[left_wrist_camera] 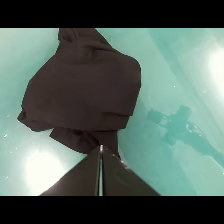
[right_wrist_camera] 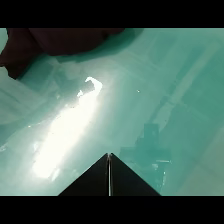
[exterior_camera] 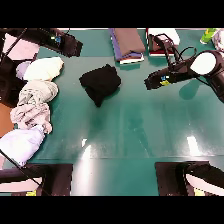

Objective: Fold the shirts.

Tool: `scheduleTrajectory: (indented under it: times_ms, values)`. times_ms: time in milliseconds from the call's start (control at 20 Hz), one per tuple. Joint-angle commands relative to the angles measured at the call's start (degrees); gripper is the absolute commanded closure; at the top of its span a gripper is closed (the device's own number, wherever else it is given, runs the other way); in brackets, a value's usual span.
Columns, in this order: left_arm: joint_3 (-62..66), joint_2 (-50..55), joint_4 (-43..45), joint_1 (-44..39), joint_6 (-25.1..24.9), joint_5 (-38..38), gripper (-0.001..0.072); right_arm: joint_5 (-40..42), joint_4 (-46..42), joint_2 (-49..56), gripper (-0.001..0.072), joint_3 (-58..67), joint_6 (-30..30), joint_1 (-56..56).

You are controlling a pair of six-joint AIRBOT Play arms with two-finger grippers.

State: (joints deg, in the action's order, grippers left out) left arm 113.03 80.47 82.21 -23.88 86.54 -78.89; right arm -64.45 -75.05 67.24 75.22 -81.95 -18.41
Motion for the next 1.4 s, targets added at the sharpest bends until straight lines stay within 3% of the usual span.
scheduleTrajectory:
  times_ms: [0,350,400,450,500,800,1100,1350]
  values:
    - [0.0,0.0,0.0,0.0,0.0,0.0,0.0682,0.0,0.0,0.0,0.069,0.0,0.0,-0.1]
    - [0.0,0.1,0.3,0.0,-0.4,4.4,0.068,0.0,0.0,0.0,0.0689,0.0,0.0,-0.1]
    - [0.0,0.4,1.7,0.0,-1.7,6.1,0.0481,0.0,0.0,0.0,0.069,0.0,0.0,-0.1]
    - [0.0,1.2,3.1,0.2,-0.7,7.2,0.0184,0.0,0.0,0.0,0.069,0.0,0.0,-0.1]
    - [0.0,2.8,3.4,0.5,0.5,7.4,0.014,0.0,0.0,0.0,0.0689,0.0,0.0,-0.1]
    - [0.0,19.4,1.4,0.8,2.4,1.7,0.0138,-0.1,0.6,0.0,0.069,0.0,0.0,-0.1]
    - [0.0,32.7,-4.1,0.8,2.6,6.0,0.0138,-0.2,0.6,0.0,0.0689,0.0,0.0,-0.1]
    - [0.0,35.7,-5.3,0.8,2.6,10.6,0.0141,-0.2,0.6,0.0,0.069,0.1,0.0,-0.1]
